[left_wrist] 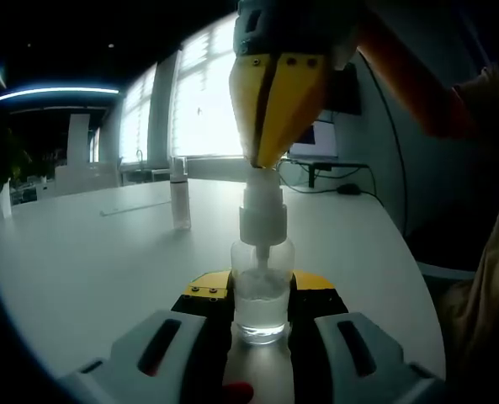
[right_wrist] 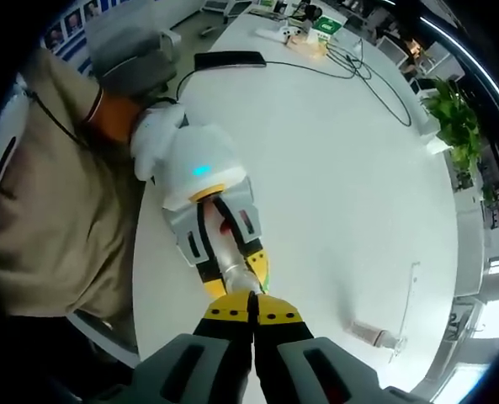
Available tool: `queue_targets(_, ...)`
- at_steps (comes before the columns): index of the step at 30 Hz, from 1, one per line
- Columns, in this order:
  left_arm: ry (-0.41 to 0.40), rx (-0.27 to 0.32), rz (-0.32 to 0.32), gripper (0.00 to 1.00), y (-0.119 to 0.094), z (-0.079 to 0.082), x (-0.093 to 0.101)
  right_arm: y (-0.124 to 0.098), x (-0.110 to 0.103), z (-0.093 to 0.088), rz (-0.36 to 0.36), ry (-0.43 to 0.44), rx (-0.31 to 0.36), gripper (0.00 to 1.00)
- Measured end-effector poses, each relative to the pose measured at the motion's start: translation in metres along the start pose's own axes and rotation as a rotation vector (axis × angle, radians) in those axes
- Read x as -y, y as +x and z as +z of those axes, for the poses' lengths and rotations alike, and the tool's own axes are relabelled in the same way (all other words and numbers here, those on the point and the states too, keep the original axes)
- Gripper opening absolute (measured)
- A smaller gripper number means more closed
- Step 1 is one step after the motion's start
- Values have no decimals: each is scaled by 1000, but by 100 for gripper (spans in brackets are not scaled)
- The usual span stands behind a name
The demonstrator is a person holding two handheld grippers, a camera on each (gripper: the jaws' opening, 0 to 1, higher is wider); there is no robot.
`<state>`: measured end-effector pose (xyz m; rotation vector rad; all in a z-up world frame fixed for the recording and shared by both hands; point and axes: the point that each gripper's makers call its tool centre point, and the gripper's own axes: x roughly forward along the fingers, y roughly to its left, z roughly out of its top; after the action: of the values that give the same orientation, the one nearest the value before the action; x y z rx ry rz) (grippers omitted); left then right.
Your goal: Clamp pump bottle remove cover press pump head put on cover
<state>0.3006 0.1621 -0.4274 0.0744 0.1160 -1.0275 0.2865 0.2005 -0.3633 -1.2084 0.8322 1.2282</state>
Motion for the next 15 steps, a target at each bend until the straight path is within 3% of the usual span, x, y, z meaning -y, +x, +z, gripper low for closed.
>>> queue_targets(9, -1, 0, 0, 16, 0, 0, 1, 2, -2, -1, 45, 32, 2, 0)
queue_targets(15, -1, 0, 0, 16, 0, 0, 1, 2, -3, -1, 38, 11, -11, 0)
